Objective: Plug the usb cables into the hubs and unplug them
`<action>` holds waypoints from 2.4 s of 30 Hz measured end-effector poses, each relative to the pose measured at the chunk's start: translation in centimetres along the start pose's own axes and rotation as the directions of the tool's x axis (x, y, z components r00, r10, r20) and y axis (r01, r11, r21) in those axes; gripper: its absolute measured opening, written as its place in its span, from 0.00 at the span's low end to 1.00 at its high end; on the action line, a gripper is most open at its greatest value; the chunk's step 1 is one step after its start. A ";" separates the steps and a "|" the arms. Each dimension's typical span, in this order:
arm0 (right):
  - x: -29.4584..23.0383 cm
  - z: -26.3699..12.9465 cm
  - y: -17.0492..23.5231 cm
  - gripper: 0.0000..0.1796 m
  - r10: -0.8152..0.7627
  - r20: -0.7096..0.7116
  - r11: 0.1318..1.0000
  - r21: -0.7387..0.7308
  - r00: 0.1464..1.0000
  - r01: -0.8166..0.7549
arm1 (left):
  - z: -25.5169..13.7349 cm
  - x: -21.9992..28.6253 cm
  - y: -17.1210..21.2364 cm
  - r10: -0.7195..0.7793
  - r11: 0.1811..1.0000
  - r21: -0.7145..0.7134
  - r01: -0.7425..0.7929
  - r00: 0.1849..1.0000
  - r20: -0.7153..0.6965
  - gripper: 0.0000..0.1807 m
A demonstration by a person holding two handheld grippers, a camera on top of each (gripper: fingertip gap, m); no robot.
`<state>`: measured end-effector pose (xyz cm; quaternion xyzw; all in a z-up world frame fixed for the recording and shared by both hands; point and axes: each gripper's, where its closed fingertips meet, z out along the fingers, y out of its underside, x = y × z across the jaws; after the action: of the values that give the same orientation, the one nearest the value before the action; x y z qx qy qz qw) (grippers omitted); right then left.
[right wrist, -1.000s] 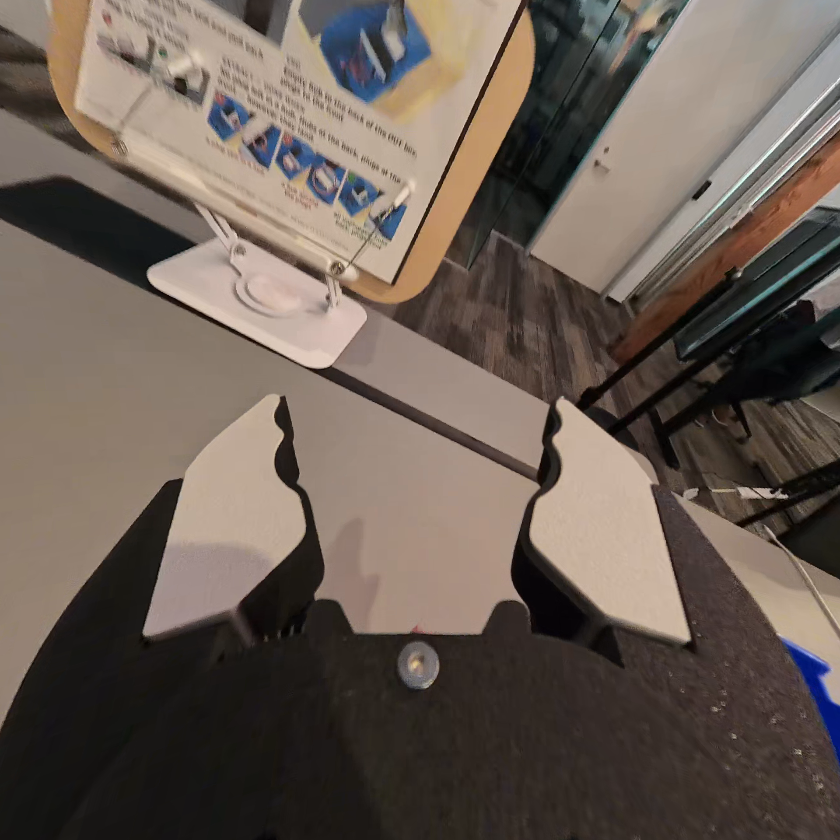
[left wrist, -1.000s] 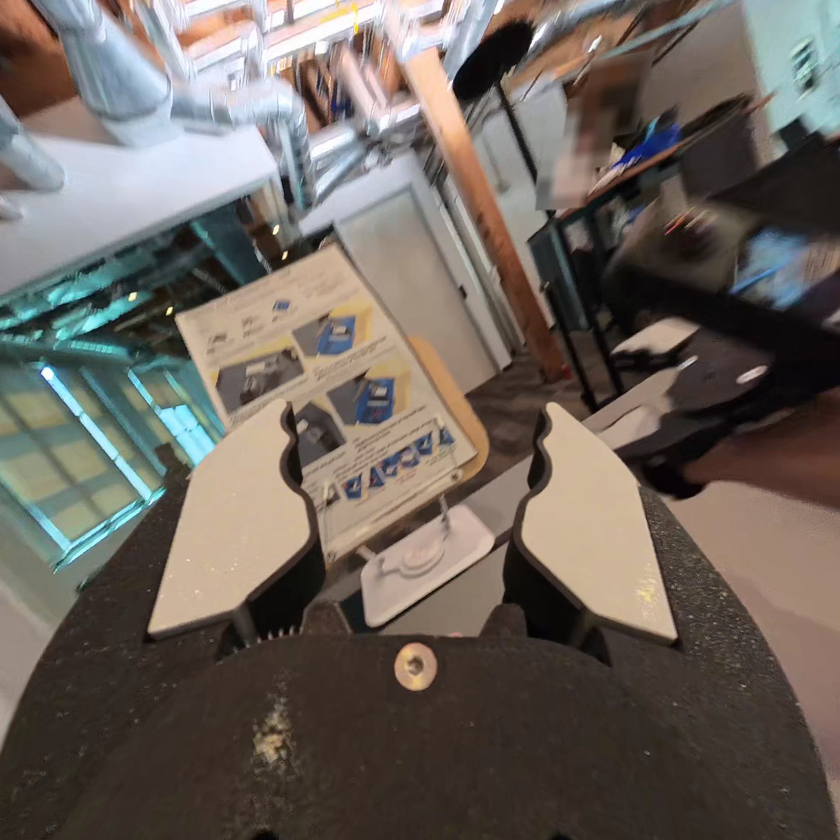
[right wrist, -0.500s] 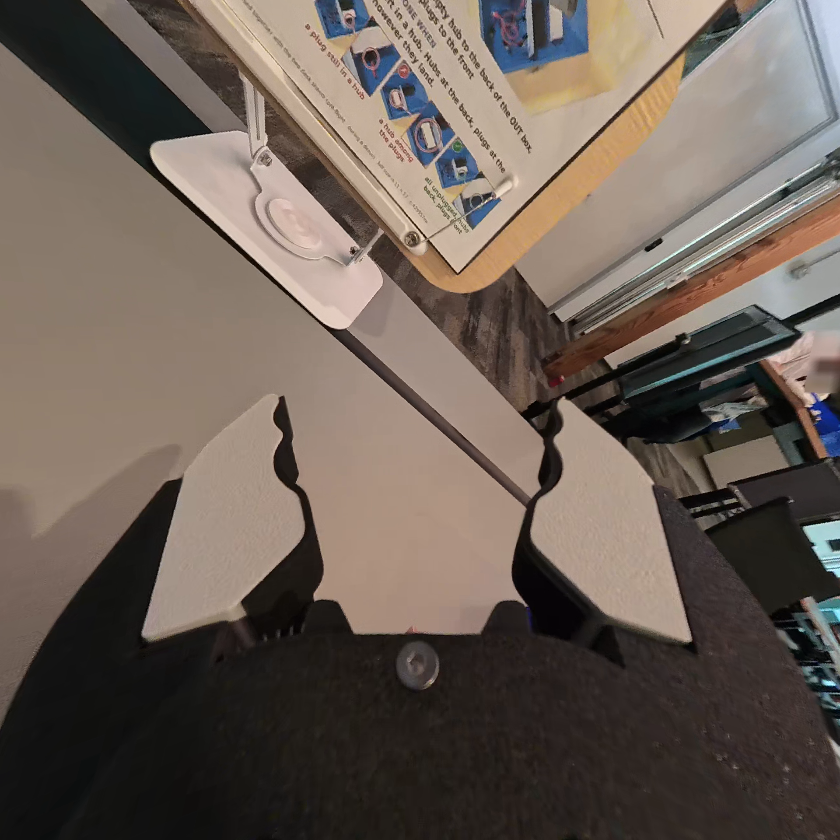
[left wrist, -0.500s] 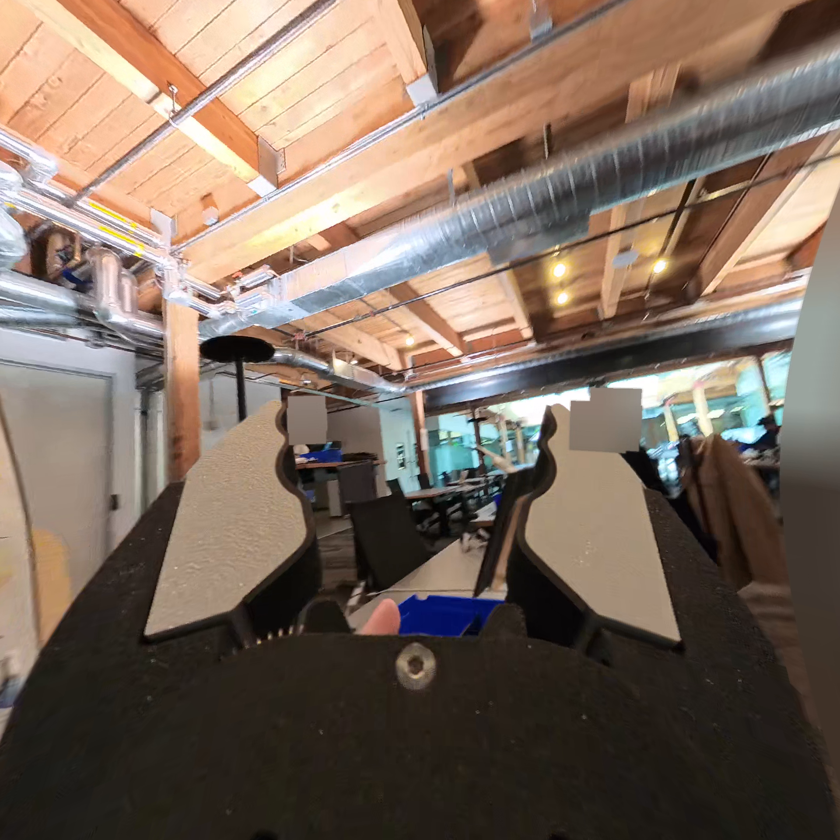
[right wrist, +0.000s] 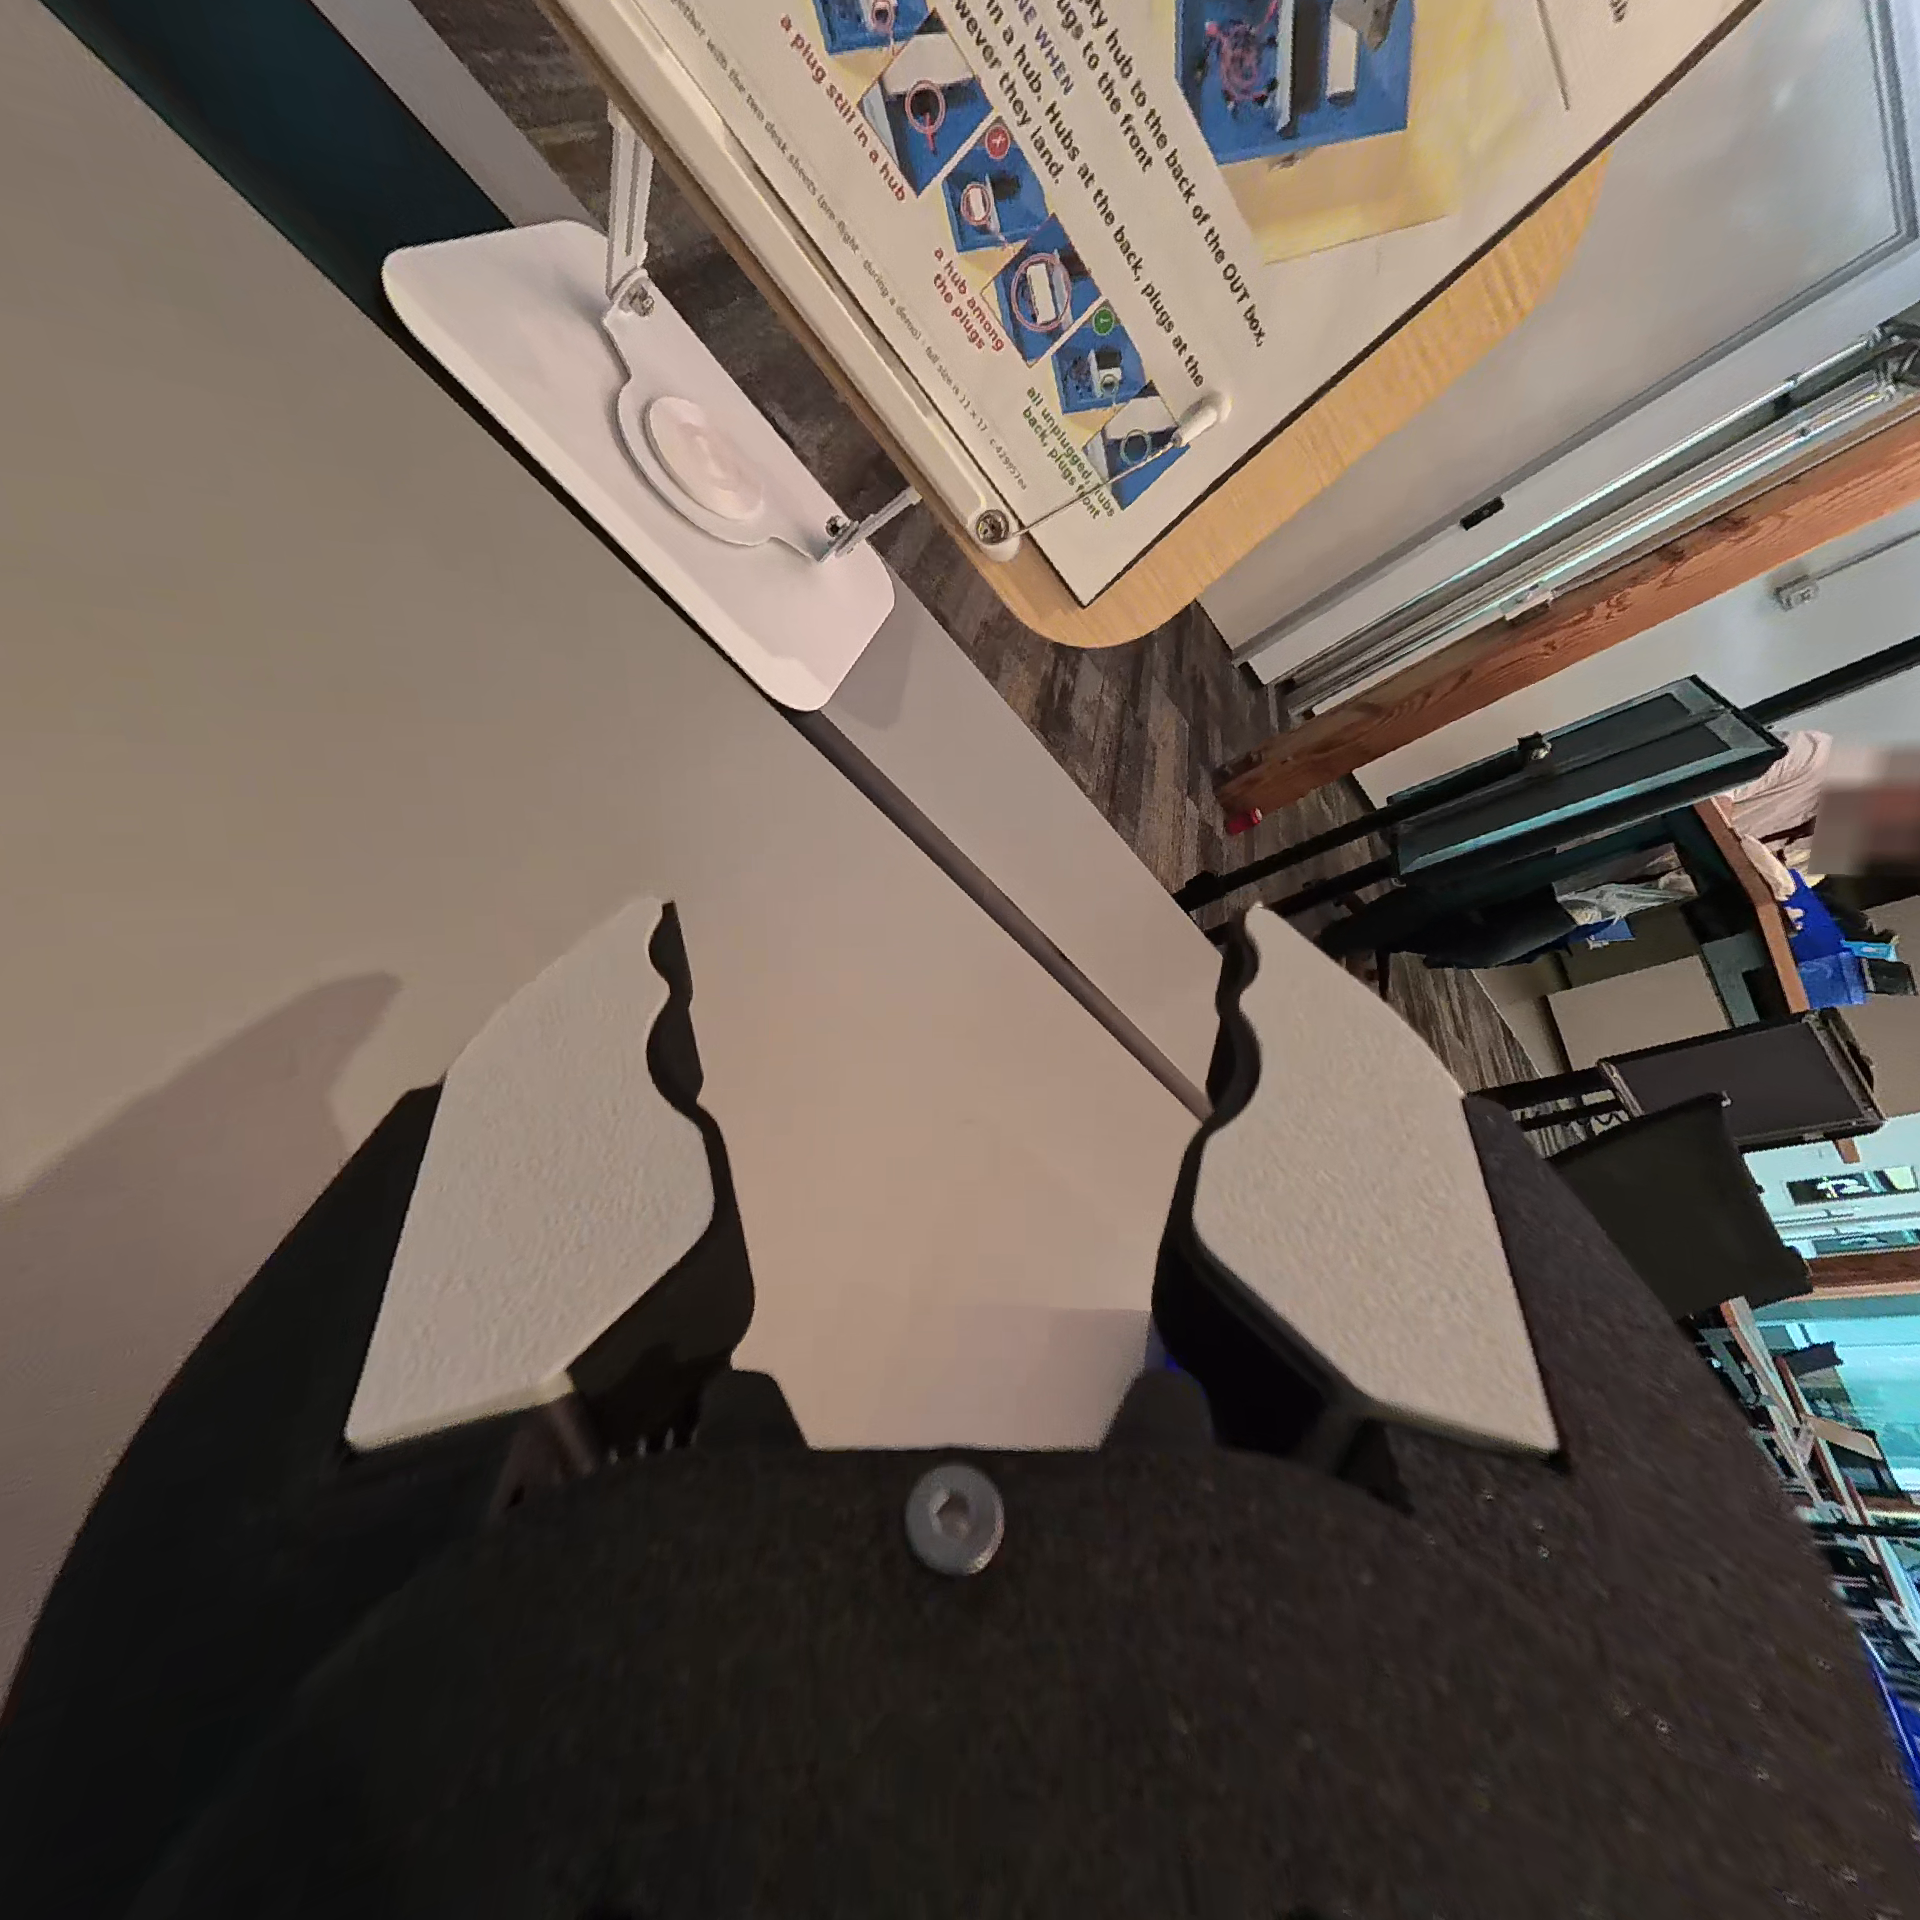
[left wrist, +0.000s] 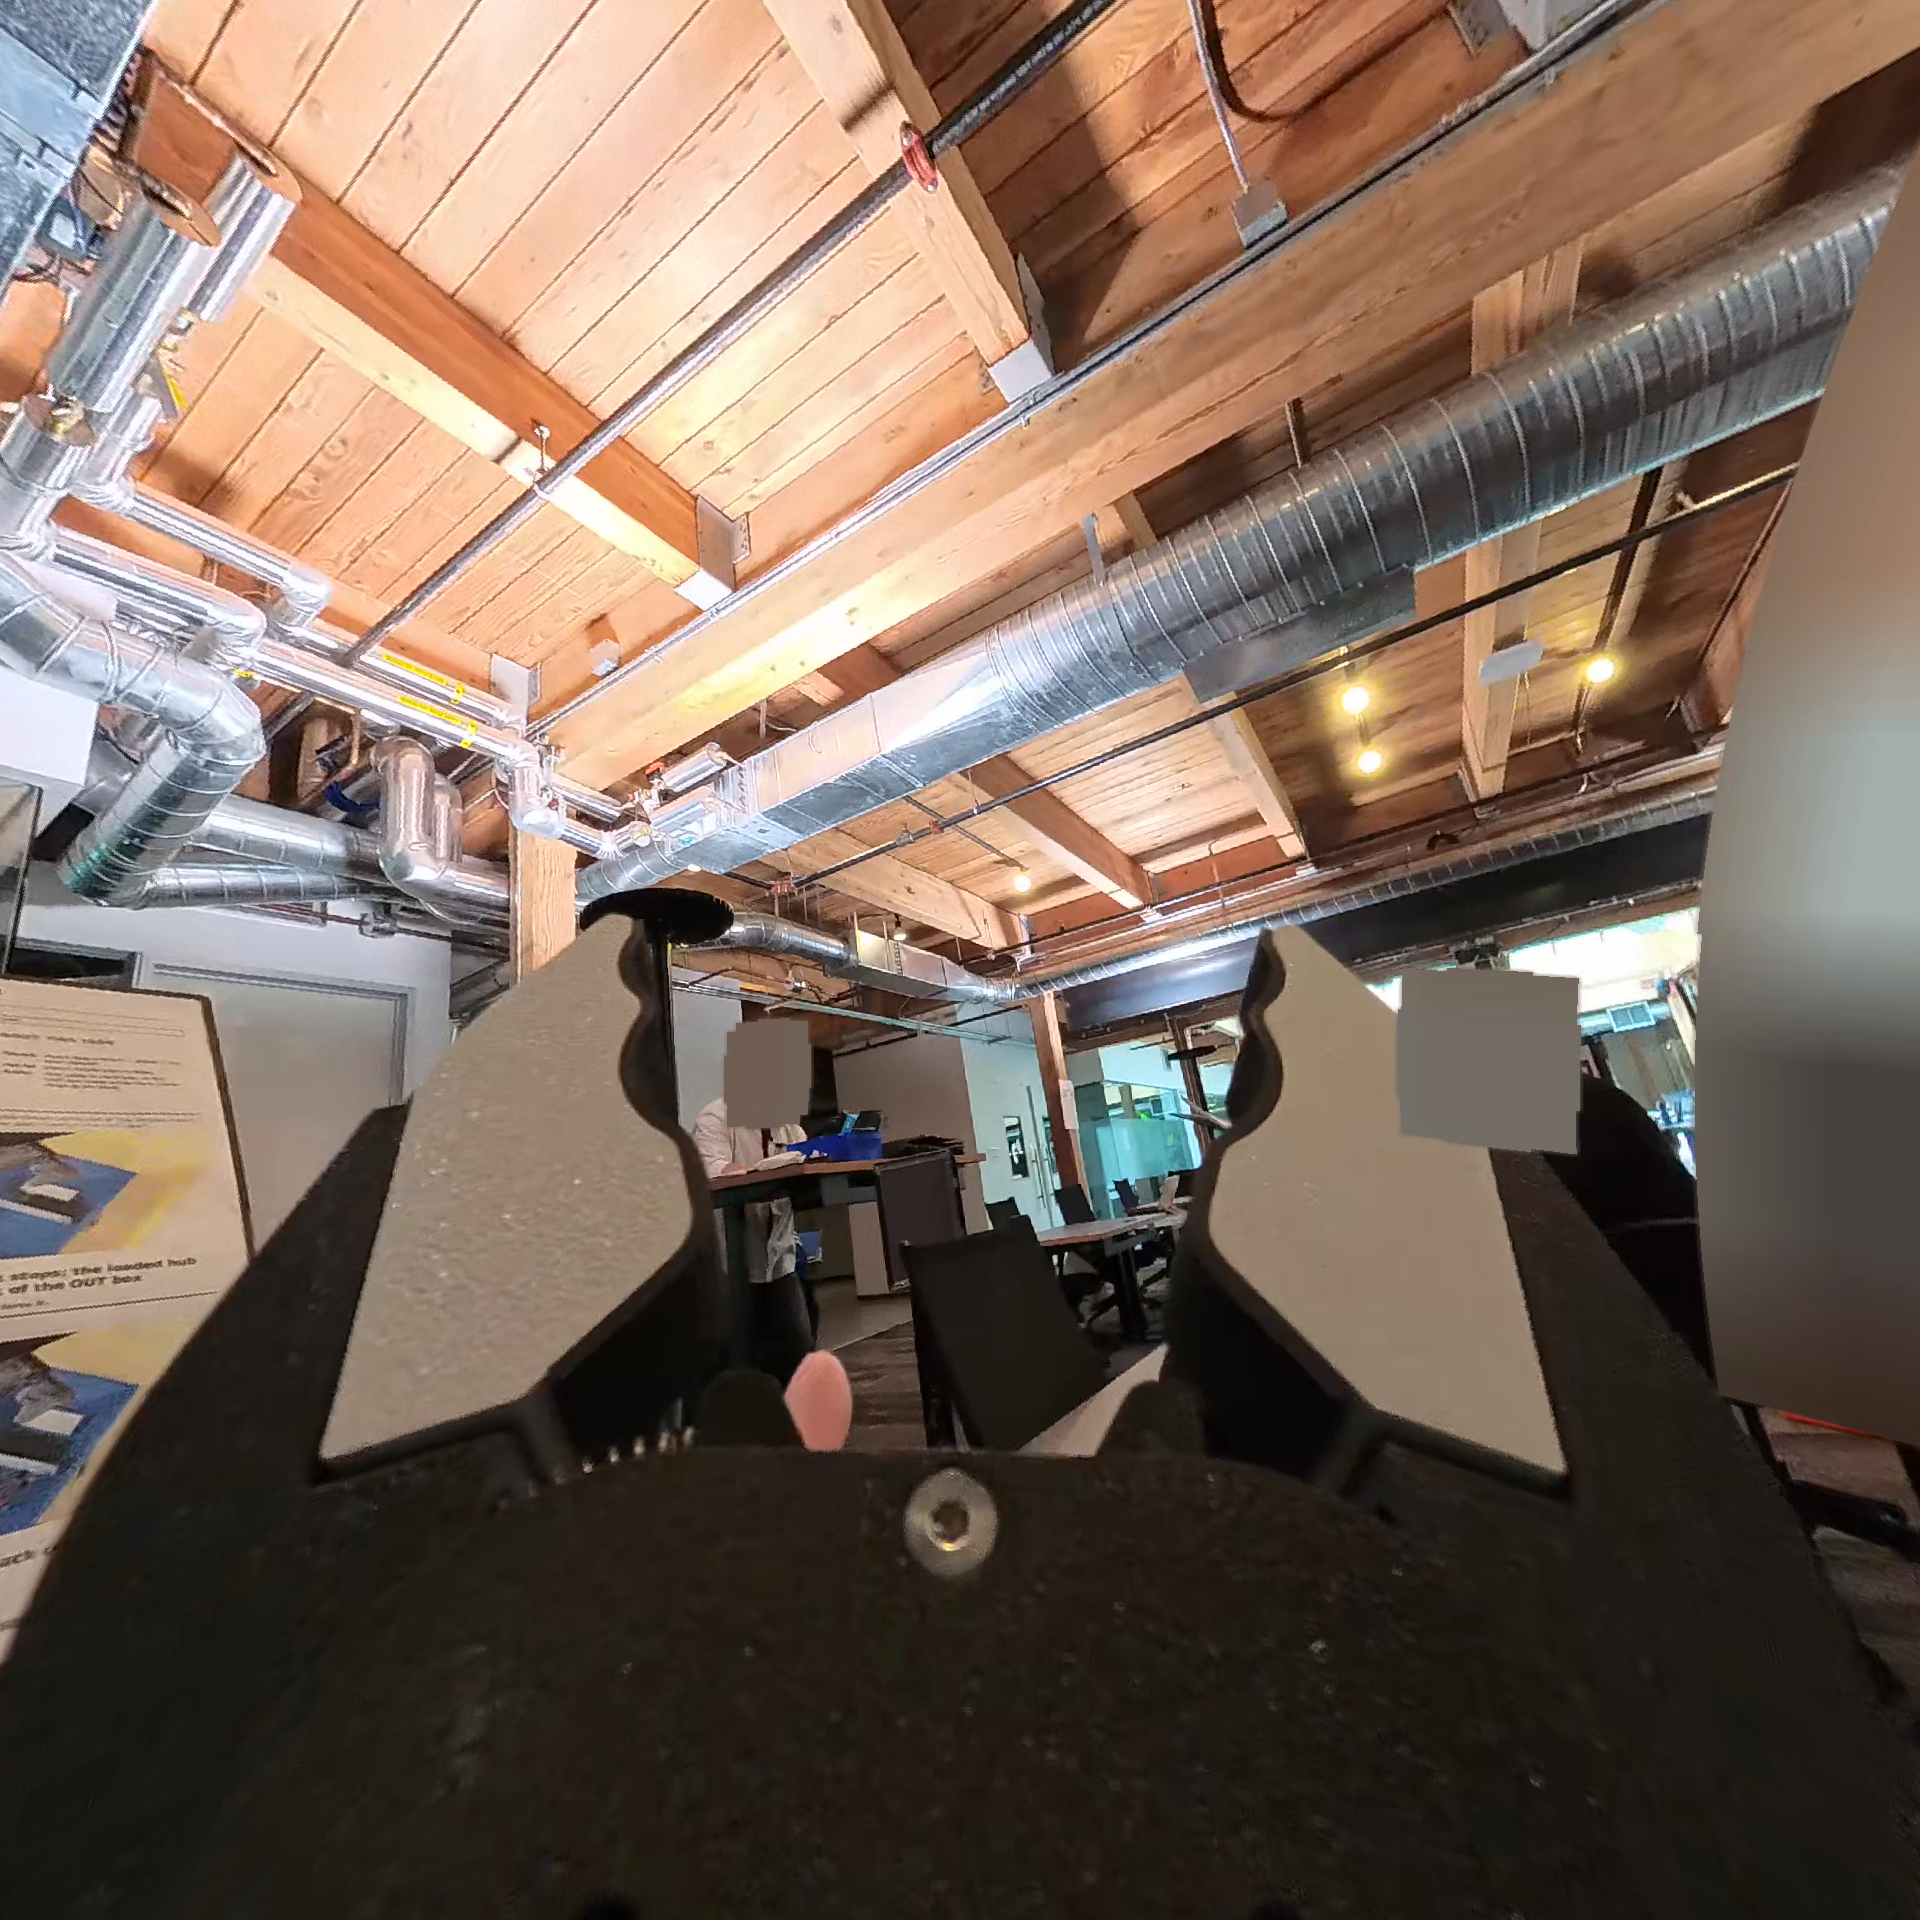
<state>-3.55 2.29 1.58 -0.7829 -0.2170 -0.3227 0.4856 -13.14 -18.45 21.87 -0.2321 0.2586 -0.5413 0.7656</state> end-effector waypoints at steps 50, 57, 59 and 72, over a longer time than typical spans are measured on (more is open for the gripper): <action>0.1 0.7 0.8 0.53 -0.019 0.018 0.999 -0.026 1.000 0.020 | -0.3 -1.8 -2.8 0.124 0.992 0.011 -0.125 0.990 0.067 0.55; 7.3 0.0 0.5 0.53 0.238 -0.118 0.960 0.181 0.964 -0.215 | -2.0 -10.8 -1.0 0.216 0.950 -0.278 -0.143 0.943 0.254 0.52; 8.9 0.1 1.4 0.50 0.305 -0.105 0.937 0.210 0.947 -0.279 | -3.5 -14.3 2.0 0.247 0.892 -0.441 -0.094 0.921 0.302 0.51; 6.6 -0.9 0.1 0.28 0.472 0.533 0.708 0.244 0.702 -0.662 | -11.6 -21.2 12.6 0.255 0.576 -0.797 0.182 0.886 0.387 0.38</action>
<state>0.88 1.60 6.54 -0.7385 -0.1239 0.0837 0.6574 -17.66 4.61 8.13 -0.6738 0.2932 -0.2726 0.6211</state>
